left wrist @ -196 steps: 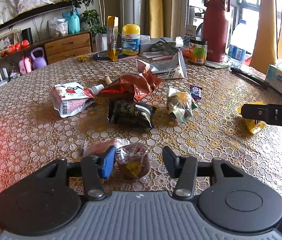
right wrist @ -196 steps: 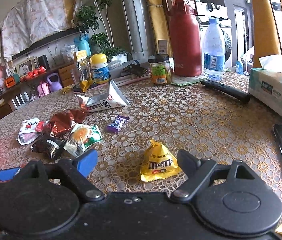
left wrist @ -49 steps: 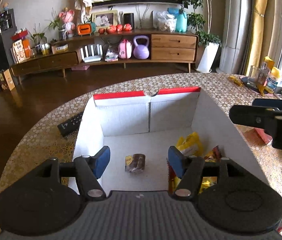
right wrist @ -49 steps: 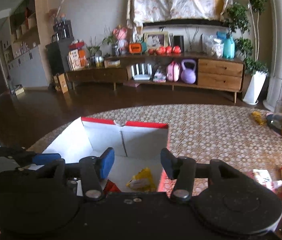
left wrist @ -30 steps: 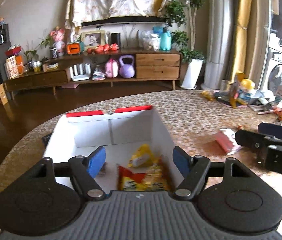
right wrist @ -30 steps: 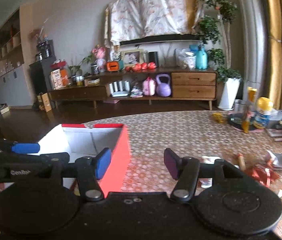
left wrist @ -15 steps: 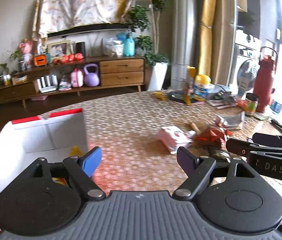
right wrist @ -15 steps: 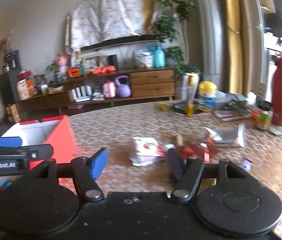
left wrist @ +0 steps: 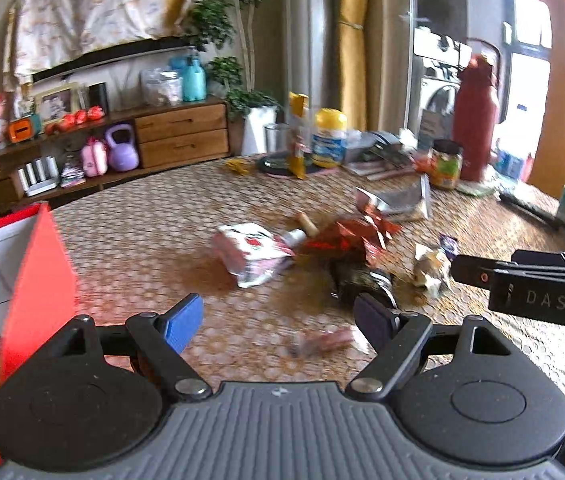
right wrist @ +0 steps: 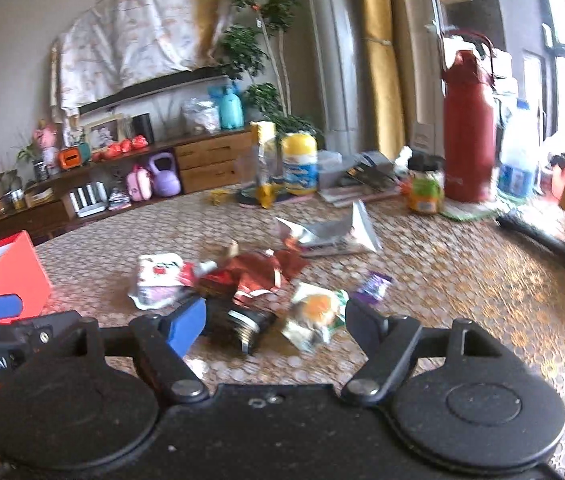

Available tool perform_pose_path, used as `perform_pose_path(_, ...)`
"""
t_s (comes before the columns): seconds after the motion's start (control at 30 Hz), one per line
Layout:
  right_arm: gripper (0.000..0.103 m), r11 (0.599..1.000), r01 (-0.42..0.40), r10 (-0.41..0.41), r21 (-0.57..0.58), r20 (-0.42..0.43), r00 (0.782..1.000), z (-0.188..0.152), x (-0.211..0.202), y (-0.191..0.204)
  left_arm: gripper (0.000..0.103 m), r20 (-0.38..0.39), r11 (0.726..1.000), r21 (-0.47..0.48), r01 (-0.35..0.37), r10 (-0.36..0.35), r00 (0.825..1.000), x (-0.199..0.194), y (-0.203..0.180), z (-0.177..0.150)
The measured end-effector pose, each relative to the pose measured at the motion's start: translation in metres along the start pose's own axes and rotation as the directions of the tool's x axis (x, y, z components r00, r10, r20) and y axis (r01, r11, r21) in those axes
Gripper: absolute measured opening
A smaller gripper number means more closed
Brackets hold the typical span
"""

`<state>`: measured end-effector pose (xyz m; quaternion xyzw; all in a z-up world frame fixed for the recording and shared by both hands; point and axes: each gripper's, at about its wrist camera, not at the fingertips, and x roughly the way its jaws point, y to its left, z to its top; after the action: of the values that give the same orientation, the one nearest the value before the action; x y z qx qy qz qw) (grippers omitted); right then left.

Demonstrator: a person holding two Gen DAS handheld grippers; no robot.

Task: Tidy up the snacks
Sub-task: 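Move both tools back over the table toward the remaining snacks, then grasp the small pink wrapped candy with the left tool while the right grasps the round wrapped pastry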

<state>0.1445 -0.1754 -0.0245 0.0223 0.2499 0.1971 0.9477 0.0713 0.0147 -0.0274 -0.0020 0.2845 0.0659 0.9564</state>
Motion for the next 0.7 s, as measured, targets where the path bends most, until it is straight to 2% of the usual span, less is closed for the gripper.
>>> perform_pose_path(0.3, 0.078, 0.999, 0.022, -0.021, 0.038, -0.022, 1.000, -0.008, 0.013, -0.025, 0.083, -0.031, 0.998, 0.052, 0.037, -0.036, 0.999, 0.033, -0.028, -0.009)
perform_pose_path(0.7, 0.080, 0.998, 0.016, -0.015, 0.053, -0.026, 1.000, -0.009, 0.027, -0.039, 0.083, -0.079, 0.999, 0.016, 0.038, -0.036, 0.996, 0.072, -0.034, -0.023)
